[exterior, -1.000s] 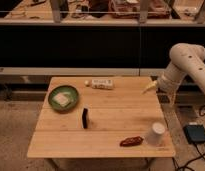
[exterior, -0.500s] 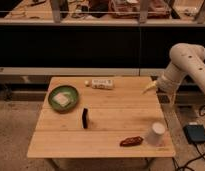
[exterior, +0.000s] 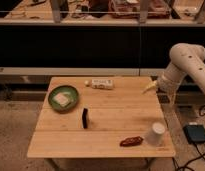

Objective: Place the ceramic cup over the eraser

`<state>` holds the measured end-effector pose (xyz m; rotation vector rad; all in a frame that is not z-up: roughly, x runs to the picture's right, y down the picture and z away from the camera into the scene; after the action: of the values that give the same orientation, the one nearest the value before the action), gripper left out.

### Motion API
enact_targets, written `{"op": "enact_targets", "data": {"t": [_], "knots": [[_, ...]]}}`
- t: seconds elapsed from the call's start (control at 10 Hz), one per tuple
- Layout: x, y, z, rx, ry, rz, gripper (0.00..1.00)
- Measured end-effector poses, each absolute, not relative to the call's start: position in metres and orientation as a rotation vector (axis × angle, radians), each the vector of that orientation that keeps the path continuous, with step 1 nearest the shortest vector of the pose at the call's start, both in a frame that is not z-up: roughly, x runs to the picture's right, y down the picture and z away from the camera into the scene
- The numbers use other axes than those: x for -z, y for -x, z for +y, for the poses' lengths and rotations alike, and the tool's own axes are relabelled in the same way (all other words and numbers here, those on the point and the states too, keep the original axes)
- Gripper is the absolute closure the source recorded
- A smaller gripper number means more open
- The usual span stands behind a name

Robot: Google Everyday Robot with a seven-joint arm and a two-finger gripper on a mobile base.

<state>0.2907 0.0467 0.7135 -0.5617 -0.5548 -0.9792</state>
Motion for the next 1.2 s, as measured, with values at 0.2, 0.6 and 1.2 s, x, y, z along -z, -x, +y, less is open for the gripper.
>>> {"op": "enact_targets", "data": {"t": [0.2, 0.6, 1.2], "knots": [[-0.706, -0.301, 0.046, 0.995, 0.573, -0.514, 0.2], [-0.67, -0.316, 0.089, 1.02, 0.571, -0.519, 0.2], [-0.655, -0.305, 0.107, 1.02, 0.5, -0.583, 0.2]]}}
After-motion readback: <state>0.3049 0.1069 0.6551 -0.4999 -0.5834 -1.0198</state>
